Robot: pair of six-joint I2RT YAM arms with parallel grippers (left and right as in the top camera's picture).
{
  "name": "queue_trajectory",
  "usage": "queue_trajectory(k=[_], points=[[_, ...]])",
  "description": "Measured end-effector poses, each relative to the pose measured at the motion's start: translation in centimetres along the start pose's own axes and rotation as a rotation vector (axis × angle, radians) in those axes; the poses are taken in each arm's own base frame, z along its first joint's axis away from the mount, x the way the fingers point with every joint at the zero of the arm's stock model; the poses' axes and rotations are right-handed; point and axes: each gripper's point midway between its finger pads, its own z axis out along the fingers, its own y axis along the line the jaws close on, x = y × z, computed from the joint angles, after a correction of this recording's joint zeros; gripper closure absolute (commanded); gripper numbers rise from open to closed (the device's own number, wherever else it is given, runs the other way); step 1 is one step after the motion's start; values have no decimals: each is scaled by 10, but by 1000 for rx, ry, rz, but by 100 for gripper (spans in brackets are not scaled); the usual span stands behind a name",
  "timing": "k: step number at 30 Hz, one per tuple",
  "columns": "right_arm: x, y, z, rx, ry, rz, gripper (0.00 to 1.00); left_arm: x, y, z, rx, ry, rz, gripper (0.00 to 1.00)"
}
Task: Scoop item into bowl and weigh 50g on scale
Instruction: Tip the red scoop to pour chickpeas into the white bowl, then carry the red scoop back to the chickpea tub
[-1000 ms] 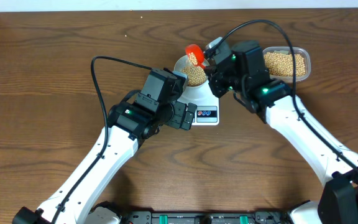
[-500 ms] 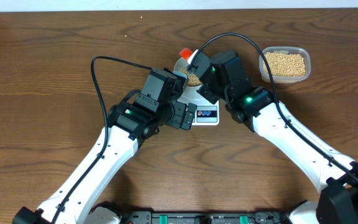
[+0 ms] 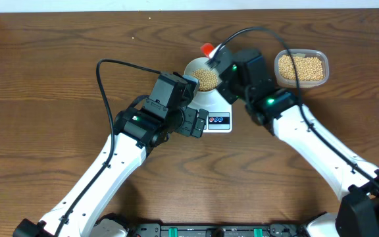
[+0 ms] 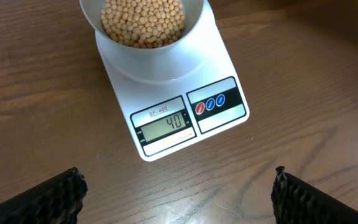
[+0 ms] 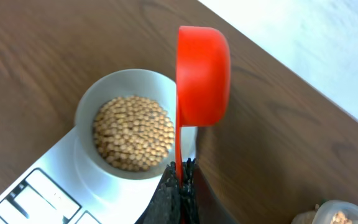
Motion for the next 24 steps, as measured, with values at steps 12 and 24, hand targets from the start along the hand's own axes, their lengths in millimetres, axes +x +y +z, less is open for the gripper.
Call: queue_trajectory(k=[12, 24], points=[[25, -101, -59, 71, -17, 366, 99, 0, 0, 0, 0, 0, 0, 2], [103, -160, -85, 165, 143, 594, 99, 0, 0, 0, 0, 0, 0, 2]])
